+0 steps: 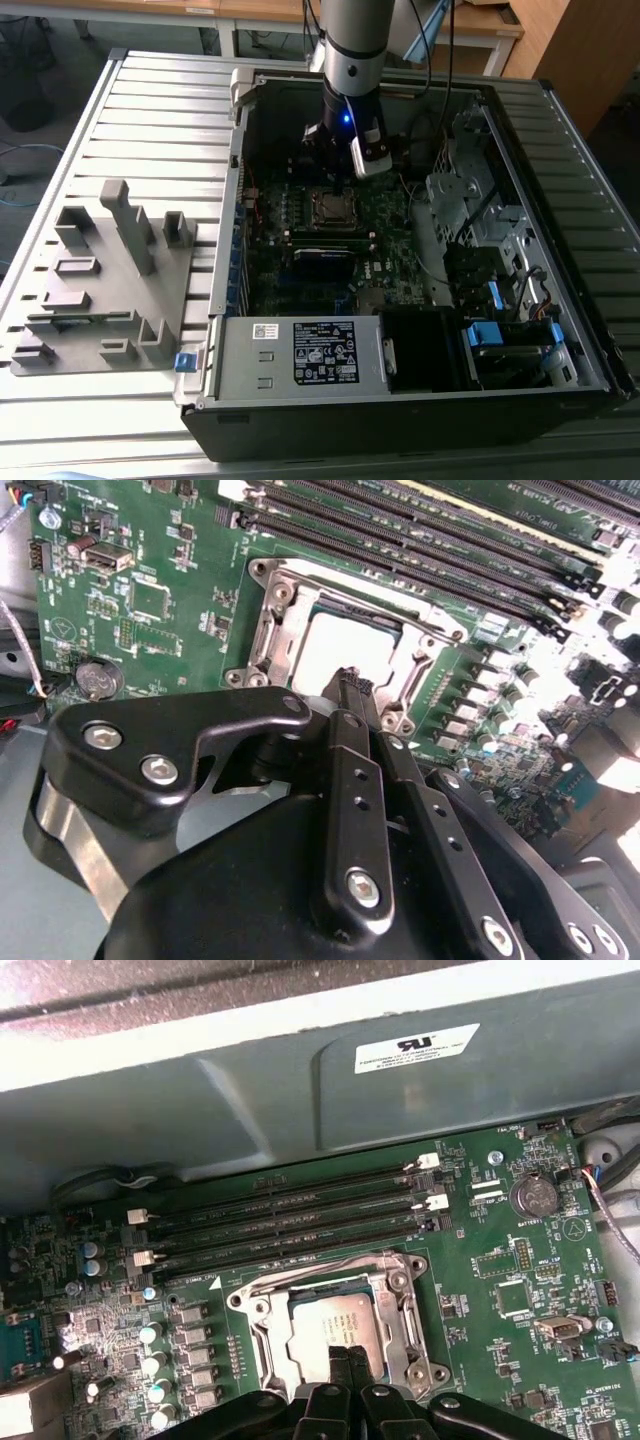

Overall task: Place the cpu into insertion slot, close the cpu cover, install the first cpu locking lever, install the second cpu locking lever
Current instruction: 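Install the second cpu locking lever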

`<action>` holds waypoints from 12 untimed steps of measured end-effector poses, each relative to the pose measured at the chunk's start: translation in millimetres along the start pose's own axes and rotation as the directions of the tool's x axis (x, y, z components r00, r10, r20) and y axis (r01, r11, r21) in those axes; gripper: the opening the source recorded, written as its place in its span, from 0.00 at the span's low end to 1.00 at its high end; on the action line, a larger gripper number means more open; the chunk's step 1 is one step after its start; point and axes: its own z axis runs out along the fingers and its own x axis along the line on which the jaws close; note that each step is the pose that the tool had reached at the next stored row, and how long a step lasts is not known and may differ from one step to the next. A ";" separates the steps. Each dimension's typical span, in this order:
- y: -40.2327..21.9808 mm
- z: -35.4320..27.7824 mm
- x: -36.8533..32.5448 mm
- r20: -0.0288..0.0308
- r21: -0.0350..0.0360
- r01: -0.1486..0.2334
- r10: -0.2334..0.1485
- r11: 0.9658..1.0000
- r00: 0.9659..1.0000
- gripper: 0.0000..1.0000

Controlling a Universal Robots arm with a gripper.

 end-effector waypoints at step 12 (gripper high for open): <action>-0.4 1.3 -0.1 -0.012 -0.001 0.133 -0.133 0.991 0.991 0.11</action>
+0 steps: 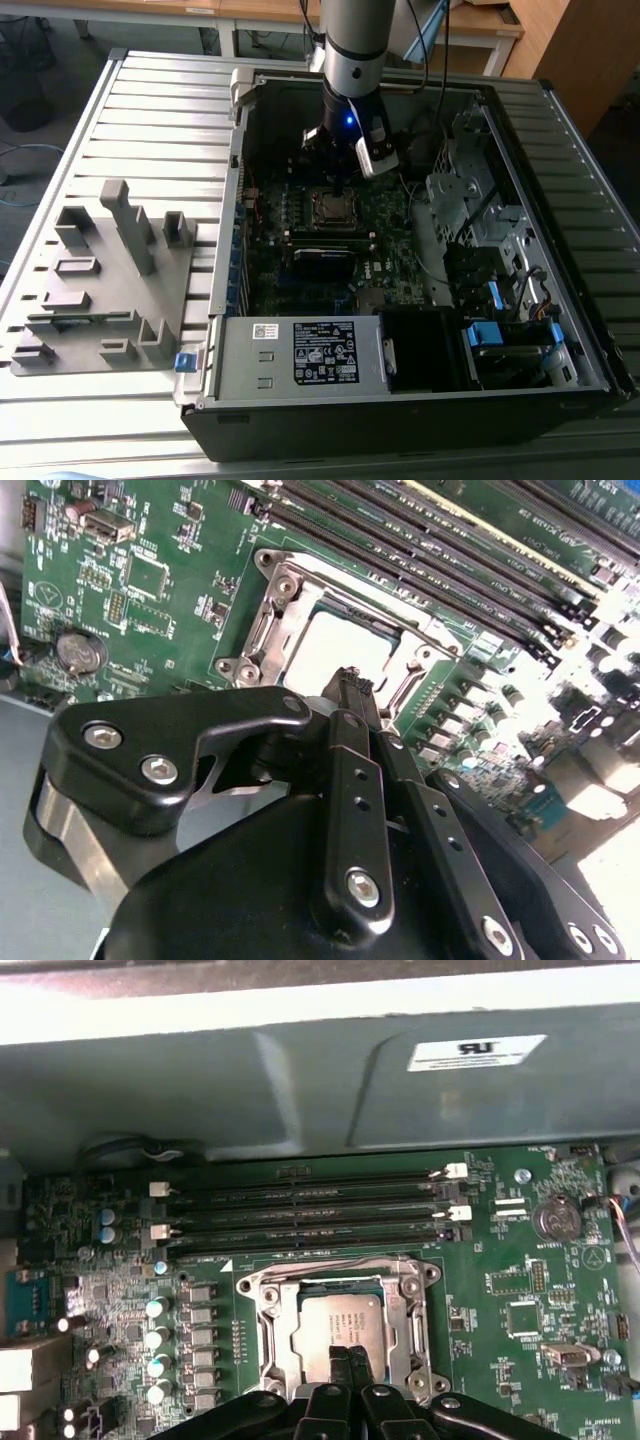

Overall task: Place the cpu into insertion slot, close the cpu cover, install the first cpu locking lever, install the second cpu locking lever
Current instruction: 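Install the second cpu locking lever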

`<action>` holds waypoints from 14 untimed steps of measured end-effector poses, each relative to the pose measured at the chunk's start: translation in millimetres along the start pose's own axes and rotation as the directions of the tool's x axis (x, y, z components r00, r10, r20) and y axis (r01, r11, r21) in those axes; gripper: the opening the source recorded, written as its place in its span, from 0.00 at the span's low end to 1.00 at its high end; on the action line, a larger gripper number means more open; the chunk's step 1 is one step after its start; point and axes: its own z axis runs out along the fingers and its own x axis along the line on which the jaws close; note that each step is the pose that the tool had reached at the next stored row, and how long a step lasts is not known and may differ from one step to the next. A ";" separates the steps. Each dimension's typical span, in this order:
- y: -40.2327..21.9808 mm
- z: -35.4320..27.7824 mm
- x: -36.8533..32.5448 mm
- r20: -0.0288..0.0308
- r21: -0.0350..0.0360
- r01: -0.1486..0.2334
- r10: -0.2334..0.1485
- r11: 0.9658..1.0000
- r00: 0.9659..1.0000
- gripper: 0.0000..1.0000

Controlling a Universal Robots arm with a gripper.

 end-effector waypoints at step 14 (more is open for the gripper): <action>-4.7 -0.4 -0.4 0.003 0.047 0.004 -0.004 0.999 1.000 0.11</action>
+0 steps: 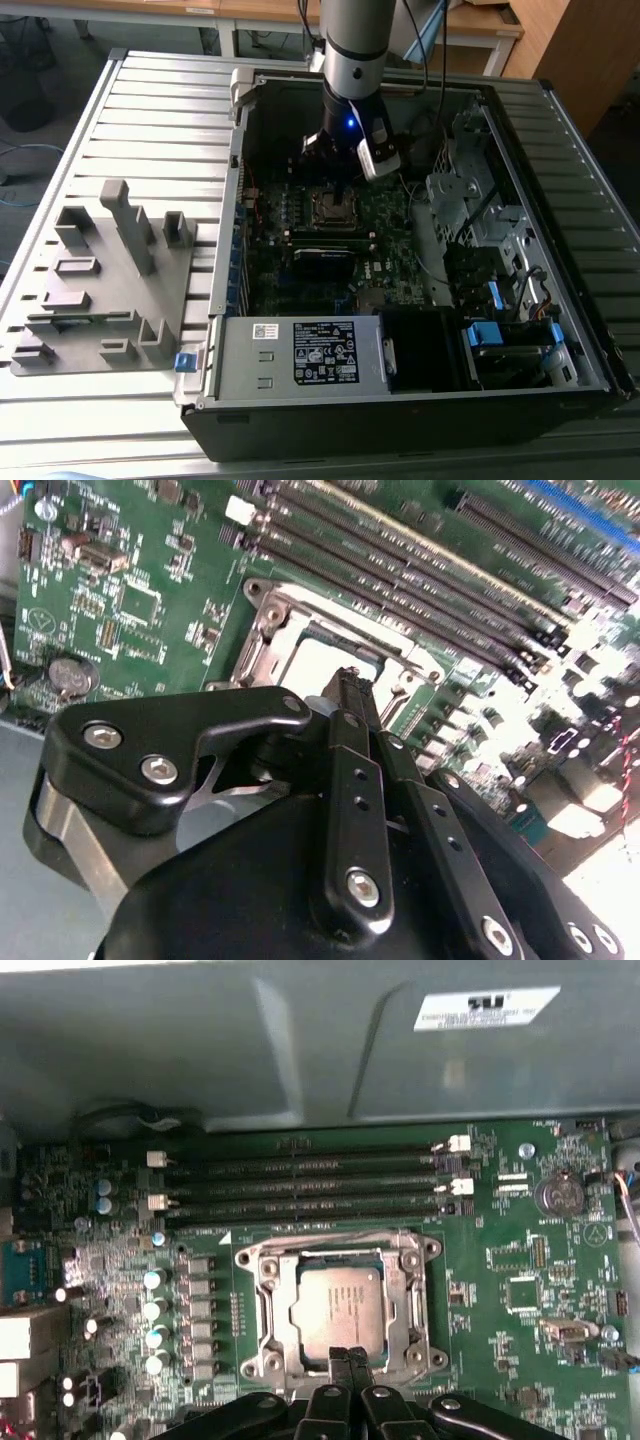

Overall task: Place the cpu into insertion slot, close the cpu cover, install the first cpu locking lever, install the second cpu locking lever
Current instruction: 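Install the second cpu locking lever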

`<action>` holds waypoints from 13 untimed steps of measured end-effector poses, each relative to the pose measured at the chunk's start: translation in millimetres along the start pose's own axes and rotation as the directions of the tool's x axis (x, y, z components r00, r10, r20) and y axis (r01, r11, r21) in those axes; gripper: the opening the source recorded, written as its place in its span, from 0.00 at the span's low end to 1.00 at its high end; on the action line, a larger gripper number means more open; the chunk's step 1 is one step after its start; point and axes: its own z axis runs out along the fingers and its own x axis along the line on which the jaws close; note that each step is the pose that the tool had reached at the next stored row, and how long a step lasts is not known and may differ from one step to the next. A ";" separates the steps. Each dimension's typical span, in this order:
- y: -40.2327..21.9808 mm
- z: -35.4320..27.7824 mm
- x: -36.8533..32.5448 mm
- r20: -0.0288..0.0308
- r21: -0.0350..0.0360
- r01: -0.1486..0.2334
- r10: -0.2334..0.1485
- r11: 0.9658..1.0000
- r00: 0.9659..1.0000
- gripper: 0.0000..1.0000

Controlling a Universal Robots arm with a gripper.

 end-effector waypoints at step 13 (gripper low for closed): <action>-0.1 -4.0 -0.1 0.000 0.000 0.000 0.000 1.000 1.000 0.11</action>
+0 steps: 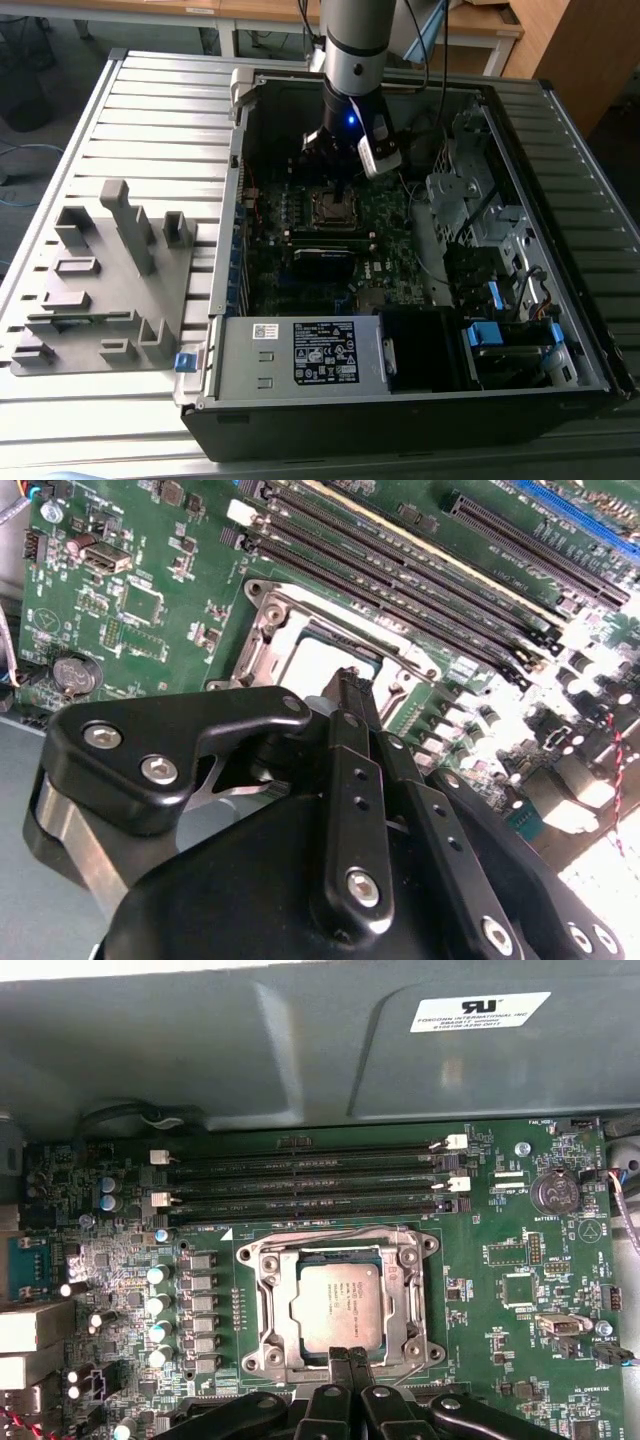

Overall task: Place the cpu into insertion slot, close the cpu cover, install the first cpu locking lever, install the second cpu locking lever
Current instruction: 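Install the second cpu locking lever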

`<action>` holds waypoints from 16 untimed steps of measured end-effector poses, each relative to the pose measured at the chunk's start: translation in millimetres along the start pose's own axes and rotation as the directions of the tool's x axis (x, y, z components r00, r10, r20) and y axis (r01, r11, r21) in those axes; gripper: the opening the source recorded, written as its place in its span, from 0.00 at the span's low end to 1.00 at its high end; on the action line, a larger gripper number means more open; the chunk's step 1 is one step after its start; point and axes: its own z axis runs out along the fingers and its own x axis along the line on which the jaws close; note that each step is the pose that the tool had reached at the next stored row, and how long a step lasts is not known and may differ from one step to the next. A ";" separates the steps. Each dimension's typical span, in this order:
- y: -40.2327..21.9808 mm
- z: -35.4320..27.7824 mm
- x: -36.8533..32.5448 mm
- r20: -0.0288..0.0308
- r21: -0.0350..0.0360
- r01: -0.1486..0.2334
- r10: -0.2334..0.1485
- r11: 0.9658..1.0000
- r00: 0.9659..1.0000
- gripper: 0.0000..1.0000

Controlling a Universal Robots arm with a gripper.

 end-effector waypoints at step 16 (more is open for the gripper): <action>-0.6 -0.6 0.0 0.000 0.000 0.000 0.000 1.000 1.000 0.11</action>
